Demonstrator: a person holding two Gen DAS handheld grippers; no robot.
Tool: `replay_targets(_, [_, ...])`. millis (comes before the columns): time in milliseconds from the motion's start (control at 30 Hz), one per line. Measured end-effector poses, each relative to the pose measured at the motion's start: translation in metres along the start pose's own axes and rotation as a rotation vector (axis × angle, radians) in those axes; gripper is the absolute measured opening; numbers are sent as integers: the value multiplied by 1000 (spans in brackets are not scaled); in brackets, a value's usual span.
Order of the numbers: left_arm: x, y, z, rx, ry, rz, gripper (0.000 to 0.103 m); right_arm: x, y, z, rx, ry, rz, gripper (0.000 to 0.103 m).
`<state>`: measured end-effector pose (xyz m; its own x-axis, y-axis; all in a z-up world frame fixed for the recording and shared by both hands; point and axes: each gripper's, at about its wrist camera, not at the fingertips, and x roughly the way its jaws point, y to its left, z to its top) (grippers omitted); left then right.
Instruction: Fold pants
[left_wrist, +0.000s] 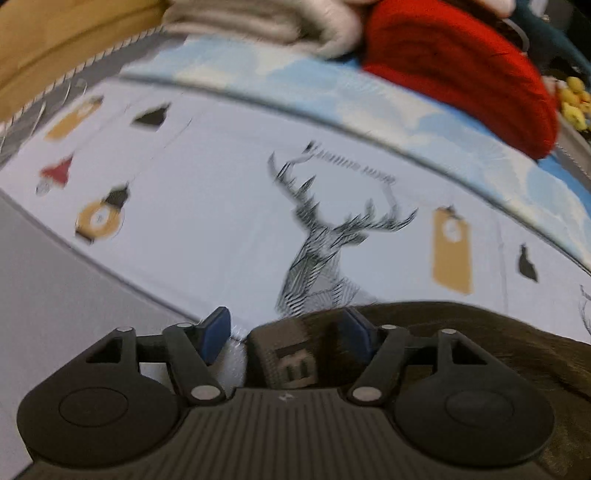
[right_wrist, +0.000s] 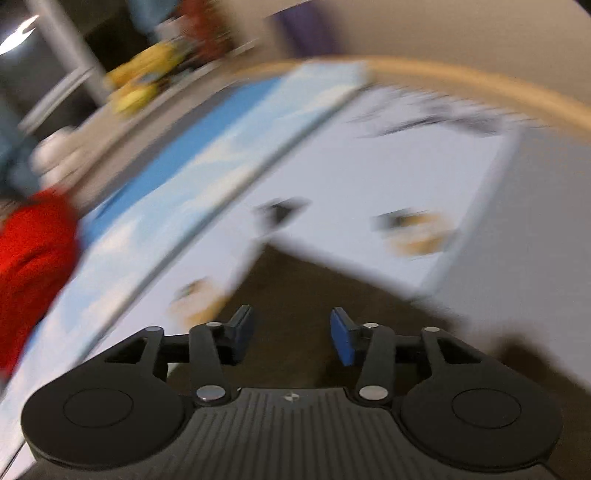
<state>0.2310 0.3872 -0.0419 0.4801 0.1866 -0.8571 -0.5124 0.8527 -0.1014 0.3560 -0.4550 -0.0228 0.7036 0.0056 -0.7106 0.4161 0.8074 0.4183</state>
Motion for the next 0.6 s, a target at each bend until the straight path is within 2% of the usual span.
replay_targets(67, [13, 10, -5, -15, 52, -30, 82, 24, 28, -2, -41, 58, 51, 50])
replay_targets(133, [25, 13, -12, -9, 97, -38, 82, 49, 49, -5, -42, 87, 36, 50])
replay_targets(233, [33, 12, -19, 19, 99, -25, 82, 91, 67, -9, -28, 110, -41, 50])
replay_targets(333, [36, 9, -20, 17, 86, -67, 77, 124, 74, -14, 11, 134, -147, 50])
replay_targets(400, [36, 2, -22, 45, 68, -88, 75, 133, 79, -11, 25, 84, -193, 51])
replay_targets(433, [38, -2, -23, 69, 66, -75, 75, 137, 85, -10, 12, 67, -221, 52])
replay_targets(500, [42, -9, -24, 116, 50, -52, 68, 146, 95, -9, -36, 62, -278, 52])
replay_targets(533, [43, -12, -24, 140, 36, -40, 62, 152, 99, -9, -62, 63, -315, 48])
replay_targets(567, [42, -15, -23, 151, 22, -38, 52, 158, 101, -8, -92, 62, -360, 28])
replay_targets(600, [41, -17, -22, 150, 11, -43, 48, 158, 101, -6, -103, 50, -398, 13])
